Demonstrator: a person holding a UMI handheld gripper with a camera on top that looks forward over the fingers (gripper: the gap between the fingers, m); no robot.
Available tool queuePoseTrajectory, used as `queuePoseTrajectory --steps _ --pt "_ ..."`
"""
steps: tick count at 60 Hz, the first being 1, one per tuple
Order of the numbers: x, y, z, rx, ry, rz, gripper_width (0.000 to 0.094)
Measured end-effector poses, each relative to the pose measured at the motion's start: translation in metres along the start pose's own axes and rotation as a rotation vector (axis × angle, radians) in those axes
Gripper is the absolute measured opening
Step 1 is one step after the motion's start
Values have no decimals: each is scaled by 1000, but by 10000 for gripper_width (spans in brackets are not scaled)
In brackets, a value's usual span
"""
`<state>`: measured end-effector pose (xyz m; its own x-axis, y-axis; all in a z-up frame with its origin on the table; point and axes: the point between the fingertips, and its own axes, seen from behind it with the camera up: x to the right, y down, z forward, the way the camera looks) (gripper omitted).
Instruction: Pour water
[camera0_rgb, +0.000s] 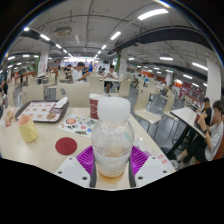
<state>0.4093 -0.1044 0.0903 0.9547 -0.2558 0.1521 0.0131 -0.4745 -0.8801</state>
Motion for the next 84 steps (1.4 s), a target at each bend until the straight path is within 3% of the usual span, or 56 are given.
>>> queuePoseTrajectory --steps 11,28,37,50,60,66,74,84 --pt "-14 -79 -11 61 154 -284 435" --pt "-119 -193 -2 175 383 -1022 437" --pt "-193 -206 7 230 426 -1430 438" --pt "-259 -181 29 245 462 -1909 435" --pt "-266 -162 44 169 431 -1969 432" --pt "-266 -167 39 180 394 -1866 434" --pt "-248 -179 27 159 286 -1481 432" --pt "-227 -195 7 158 71 -846 435"
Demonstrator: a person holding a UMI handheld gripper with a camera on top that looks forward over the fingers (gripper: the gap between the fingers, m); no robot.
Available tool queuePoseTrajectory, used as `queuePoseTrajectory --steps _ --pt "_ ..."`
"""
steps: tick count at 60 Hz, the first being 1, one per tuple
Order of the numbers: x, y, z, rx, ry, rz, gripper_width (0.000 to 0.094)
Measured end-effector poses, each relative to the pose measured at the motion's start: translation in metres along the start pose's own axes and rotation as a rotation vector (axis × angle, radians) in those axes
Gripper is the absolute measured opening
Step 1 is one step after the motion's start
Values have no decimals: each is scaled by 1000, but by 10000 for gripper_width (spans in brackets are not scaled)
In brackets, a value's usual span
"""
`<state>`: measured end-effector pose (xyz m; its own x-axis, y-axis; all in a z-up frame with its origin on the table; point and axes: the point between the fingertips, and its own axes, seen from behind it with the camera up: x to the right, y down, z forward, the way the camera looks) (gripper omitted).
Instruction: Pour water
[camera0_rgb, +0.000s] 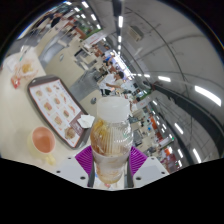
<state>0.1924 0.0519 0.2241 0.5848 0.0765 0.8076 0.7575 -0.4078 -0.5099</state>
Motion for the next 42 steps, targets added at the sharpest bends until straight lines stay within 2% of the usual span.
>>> queuePoseTrajectory --steps 8,17,39,40,42 --pt "8 22 -3 14 -105 402 435" --pt "-15 65 14 10 -215 651 436" --pt "-98 140 41 -37 -381 830 454" --pt "-94 136 42 -4 -370 840 440" --pt "-96 139 41 2 -371 834 439"
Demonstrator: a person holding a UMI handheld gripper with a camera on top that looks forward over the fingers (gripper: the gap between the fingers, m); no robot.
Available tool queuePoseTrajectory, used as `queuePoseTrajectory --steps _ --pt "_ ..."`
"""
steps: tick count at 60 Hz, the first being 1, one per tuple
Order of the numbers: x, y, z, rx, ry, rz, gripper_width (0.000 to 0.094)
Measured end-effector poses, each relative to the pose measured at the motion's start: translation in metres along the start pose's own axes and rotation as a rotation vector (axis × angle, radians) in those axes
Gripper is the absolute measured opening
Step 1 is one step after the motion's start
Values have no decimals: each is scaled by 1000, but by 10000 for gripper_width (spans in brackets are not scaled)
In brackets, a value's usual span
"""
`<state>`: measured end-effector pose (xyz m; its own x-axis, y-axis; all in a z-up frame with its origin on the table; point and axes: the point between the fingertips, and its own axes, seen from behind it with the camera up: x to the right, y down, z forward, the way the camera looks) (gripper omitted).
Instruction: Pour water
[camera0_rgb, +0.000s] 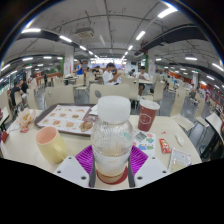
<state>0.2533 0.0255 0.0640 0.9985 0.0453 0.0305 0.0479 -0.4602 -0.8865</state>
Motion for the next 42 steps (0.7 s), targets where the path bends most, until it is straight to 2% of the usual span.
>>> queuePoseTrajectory --steps 6,13,15,19,22,26,38,42 --pt "2 -1 -2 21 -4 37 461" --pt "2 2 -2 7 -6 25 570" --pt "3 6 -3 -20 -3 25 646" --pt "3 8 -10 -47 7 32 866" --pt "3 8 -23 -60 23 36 824" --pt "4 3 -43 -72 48 34 848" --pt "-29 3 -136 -164 105 70 844" --pt "-43 1 -170 -168 119 62 842"
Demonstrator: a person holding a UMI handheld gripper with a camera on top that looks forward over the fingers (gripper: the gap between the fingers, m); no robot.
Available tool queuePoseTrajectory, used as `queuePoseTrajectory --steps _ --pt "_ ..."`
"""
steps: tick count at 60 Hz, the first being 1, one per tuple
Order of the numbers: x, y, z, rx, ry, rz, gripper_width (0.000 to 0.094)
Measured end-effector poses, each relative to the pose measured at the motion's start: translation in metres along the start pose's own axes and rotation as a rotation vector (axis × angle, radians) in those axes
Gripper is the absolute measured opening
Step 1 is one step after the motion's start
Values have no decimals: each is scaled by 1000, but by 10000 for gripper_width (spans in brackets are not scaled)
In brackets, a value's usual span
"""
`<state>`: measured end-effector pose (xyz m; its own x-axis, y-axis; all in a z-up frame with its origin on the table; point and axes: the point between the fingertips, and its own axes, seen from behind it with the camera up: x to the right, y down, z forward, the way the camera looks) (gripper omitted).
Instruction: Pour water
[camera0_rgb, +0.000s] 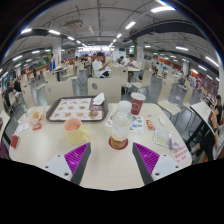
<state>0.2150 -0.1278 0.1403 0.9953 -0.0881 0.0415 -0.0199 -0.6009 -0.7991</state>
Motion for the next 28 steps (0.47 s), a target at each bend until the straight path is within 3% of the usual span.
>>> queuePoseTrajectory --steps 13,28 --pt "-30 22 -74 -5 27 -55 848" --pt "-37 31 -100 5 40 -114 847"
